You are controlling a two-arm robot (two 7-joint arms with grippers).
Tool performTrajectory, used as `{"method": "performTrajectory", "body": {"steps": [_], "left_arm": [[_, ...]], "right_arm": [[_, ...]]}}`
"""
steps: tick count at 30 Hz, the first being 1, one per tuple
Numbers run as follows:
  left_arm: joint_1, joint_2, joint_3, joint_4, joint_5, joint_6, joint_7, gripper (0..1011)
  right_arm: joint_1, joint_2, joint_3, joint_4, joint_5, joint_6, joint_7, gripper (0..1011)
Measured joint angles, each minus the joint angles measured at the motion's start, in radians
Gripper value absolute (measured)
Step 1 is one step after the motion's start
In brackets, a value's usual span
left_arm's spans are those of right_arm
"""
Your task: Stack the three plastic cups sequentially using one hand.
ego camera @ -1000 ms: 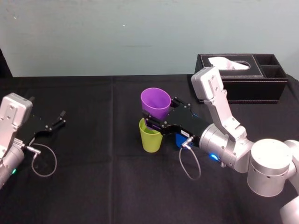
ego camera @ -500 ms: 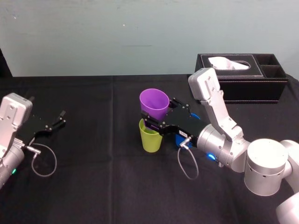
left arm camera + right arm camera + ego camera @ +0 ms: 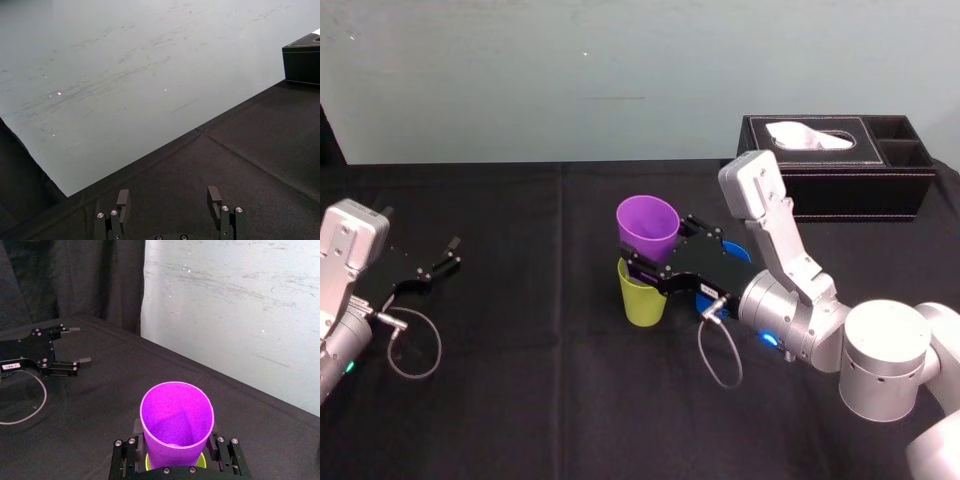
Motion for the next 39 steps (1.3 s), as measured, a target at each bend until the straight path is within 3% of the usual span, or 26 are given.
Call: {"method": "performTrajectory", "body": {"steps": [39], "left_arm": [[0.000, 0.000, 0.000, 0.000, 0.000, 0.000, 0.000, 1010]], "right_arm": [[-0.004, -0.014, -0.003, 0.059, -0.006, -0.022, 0.005, 722]]}}
